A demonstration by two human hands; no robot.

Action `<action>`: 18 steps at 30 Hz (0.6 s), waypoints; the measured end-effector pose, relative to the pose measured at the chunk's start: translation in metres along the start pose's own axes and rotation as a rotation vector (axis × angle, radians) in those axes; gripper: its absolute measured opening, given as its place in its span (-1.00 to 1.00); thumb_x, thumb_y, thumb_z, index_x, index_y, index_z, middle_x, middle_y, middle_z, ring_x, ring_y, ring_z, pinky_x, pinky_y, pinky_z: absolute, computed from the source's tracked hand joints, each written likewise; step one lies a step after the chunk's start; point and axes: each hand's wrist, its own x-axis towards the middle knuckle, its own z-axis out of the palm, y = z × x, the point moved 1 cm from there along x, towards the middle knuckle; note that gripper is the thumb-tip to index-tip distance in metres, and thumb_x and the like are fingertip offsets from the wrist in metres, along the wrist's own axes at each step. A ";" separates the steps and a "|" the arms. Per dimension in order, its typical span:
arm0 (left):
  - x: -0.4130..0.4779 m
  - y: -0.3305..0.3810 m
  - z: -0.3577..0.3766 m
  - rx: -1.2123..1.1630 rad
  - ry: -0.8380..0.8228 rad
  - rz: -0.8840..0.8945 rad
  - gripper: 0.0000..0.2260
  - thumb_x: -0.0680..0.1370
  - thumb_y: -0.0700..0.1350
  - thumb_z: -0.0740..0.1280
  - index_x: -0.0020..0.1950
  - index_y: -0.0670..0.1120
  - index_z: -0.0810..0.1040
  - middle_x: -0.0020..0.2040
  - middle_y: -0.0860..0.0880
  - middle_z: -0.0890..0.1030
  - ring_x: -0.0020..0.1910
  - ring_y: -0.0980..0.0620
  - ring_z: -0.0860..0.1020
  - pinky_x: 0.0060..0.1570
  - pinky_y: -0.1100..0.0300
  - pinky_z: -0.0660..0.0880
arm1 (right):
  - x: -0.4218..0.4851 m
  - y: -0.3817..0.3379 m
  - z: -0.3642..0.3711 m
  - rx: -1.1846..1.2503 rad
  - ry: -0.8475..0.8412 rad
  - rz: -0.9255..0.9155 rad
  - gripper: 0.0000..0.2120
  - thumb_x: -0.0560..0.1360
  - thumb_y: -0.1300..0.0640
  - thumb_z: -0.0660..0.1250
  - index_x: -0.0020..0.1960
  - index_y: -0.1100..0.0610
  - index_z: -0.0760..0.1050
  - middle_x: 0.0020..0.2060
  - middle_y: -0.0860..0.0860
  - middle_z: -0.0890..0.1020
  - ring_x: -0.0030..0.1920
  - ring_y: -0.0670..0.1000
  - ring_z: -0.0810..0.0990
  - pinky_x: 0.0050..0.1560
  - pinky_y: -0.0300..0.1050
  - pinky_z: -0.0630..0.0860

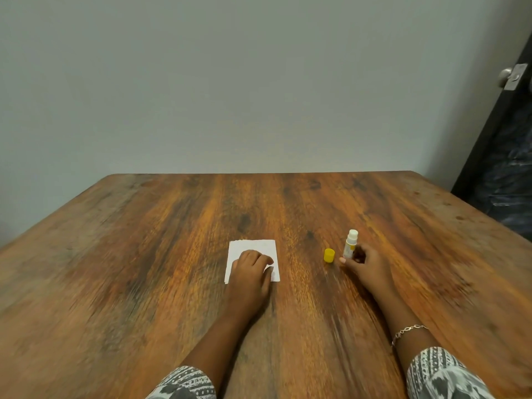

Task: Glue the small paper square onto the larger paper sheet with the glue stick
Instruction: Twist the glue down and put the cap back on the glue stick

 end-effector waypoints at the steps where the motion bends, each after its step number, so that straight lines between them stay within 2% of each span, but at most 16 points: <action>1: 0.000 0.000 0.000 -0.007 0.000 -0.004 -0.90 0.46 -0.24 0.34 -0.06 -0.17 0.60 -0.08 -0.10 0.64 -0.03 -0.09 0.55 -0.03 0.06 0.44 | 0.001 0.001 0.000 -0.007 0.010 0.008 -0.73 0.37 0.22 0.43 0.04 0.24 0.51 -0.12 0.12 0.60 -0.16 0.05 0.49 -0.28 -0.13 0.31; 3: 0.000 -0.001 0.001 -0.019 0.003 -0.011 -0.90 0.47 -0.23 0.34 -0.05 -0.17 0.60 -0.06 -0.10 0.64 -0.01 -0.07 0.55 -0.01 0.09 0.43 | -0.001 -0.001 0.000 0.001 0.038 0.010 -0.75 0.38 0.21 0.42 0.03 0.23 0.52 -0.11 0.15 0.61 -0.14 0.08 0.51 -0.21 -0.10 0.31; 6: 0.000 -0.002 0.002 -0.041 0.017 -0.036 -0.90 0.50 -0.20 0.30 -0.05 -0.16 0.60 -0.06 -0.10 0.63 -0.02 -0.05 0.54 -0.02 0.18 0.38 | -0.006 -0.012 0.001 0.031 0.079 -0.058 -0.74 0.39 0.20 0.41 0.06 0.20 0.52 -0.14 0.08 0.60 -0.10 0.12 0.56 -0.18 -0.06 0.38; 9: 0.000 -0.002 0.001 -0.084 0.054 -0.072 -0.83 0.50 -0.16 0.23 -0.05 -0.16 0.59 -0.06 -0.10 0.63 -0.02 -0.06 0.55 -0.02 0.21 0.38 | -0.019 -0.039 0.016 0.128 -0.025 -0.131 -0.69 0.41 0.21 0.39 0.14 0.13 0.49 -0.05 0.02 0.60 -0.06 0.03 0.56 -0.09 -0.08 0.46; 11: -0.001 -0.001 -0.001 -0.136 0.060 -0.112 -0.76 0.52 -0.10 0.19 0.06 -0.15 0.58 0.05 -0.11 0.63 0.09 -0.06 0.54 0.09 0.19 0.39 | -0.029 -0.056 0.032 0.151 -0.122 -0.161 -0.63 0.42 0.20 0.38 0.21 0.11 0.45 0.01 -0.04 0.57 -0.01 0.00 0.54 0.00 -0.10 0.47; 14: -0.003 0.003 -0.002 -0.225 0.010 -0.175 -0.68 0.56 -0.03 0.19 0.26 -0.11 0.48 0.28 -0.08 0.53 0.29 -0.02 0.43 0.32 0.06 0.36 | -0.039 -0.070 0.050 0.151 -0.220 -0.278 -0.70 0.42 0.19 0.38 0.14 0.09 0.49 -0.06 -0.09 0.58 -0.05 -0.07 0.55 -0.09 -0.27 0.46; 17: -0.004 0.004 -0.001 -0.273 -0.054 -0.142 -0.54 0.52 0.09 0.17 0.37 -0.08 0.37 0.38 -0.02 0.43 0.38 0.04 0.33 0.39 0.07 0.27 | -0.048 -0.068 0.061 0.161 -0.283 -0.340 -0.77 0.43 0.19 0.36 0.05 -0.02 0.48 -0.14 -0.20 0.59 -0.12 -0.22 0.56 -0.15 -0.41 0.44; 18: -0.003 0.005 0.000 -0.298 -0.061 -0.127 -0.52 0.51 0.11 0.17 0.37 -0.07 0.36 0.38 -0.01 0.42 0.38 0.06 0.33 0.39 0.09 0.27 | -0.050 -0.065 0.064 0.161 -0.290 -0.349 -0.79 0.44 0.18 0.35 0.04 -0.02 0.49 -0.14 -0.20 0.60 -0.11 -0.22 0.57 -0.13 -0.40 0.46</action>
